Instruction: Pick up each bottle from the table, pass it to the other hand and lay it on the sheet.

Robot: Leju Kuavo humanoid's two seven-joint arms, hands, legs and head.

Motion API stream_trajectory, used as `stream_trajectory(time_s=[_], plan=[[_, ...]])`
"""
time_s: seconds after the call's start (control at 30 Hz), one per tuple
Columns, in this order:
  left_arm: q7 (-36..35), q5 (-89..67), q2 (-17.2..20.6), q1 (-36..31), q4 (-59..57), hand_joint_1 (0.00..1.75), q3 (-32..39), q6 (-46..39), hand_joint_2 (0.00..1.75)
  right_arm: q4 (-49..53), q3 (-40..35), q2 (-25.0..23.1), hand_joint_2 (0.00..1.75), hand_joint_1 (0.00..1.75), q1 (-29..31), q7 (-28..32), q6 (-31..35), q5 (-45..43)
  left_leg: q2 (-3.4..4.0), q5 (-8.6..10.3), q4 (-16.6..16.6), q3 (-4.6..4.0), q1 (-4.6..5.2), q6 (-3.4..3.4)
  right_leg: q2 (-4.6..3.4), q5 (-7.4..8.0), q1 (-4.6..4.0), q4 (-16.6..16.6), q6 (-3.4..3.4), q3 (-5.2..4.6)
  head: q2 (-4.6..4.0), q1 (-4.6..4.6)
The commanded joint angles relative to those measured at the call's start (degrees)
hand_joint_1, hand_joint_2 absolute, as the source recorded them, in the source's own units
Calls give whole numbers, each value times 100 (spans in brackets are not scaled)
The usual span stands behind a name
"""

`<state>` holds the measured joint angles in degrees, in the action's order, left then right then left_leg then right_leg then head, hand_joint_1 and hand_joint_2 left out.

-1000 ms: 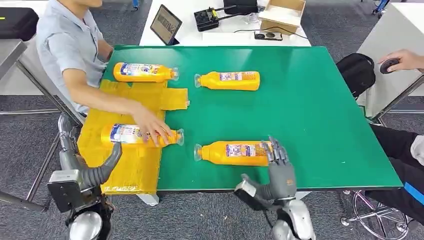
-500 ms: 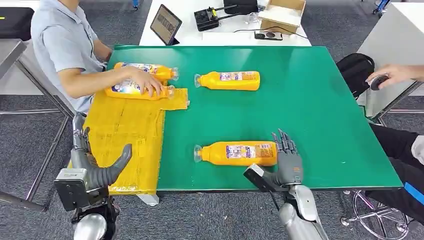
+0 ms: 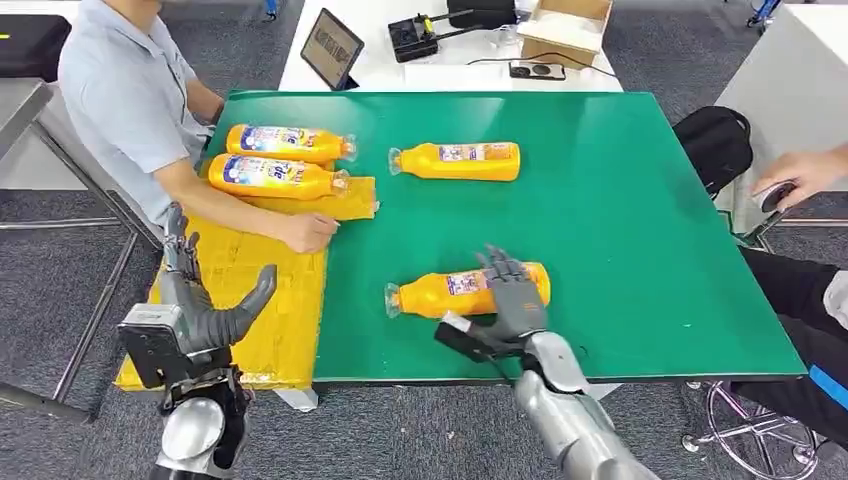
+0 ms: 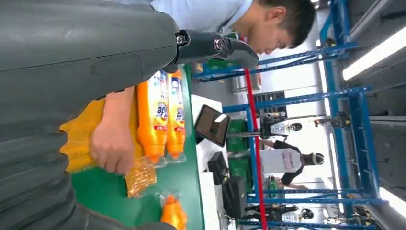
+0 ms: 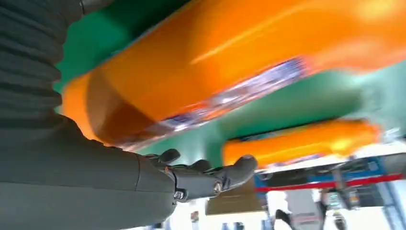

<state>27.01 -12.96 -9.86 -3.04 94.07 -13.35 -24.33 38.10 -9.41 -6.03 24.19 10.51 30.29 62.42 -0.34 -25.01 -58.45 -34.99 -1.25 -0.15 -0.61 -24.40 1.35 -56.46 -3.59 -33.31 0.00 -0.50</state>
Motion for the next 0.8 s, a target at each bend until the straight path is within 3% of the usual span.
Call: stream_trajectory(time_s=[0.03,0.2,0.47,0.8], plan=[[-42,110,39,-341,-601,0,-15,74,175,-853,-546,-103,175,0,474,-107,-19,74,5,-1,4,11,3,7,1,0,0,5,11,11,0,2],[-59,136,42,-346,-623,0,15,85,175,-870,-559,-82,175,0,452,-112,-143,6,1,-1,5,14,3,7,7,-1,-2,6,17,16,0,0],[-303,159,41,26,-127,0,76,364,175,-501,-902,38,175,0,339,-1452,-503,760,5,-2,4,13,2,6,2,-1,-1,5,10,10,0,0],[-423,177,5,170,60,0,198,591,175,410,-1083,125,175,0,-52,-1593,-984,950,-6,-1,6,23,0,7,14,-3,-4,11,16,25,0,-2]])
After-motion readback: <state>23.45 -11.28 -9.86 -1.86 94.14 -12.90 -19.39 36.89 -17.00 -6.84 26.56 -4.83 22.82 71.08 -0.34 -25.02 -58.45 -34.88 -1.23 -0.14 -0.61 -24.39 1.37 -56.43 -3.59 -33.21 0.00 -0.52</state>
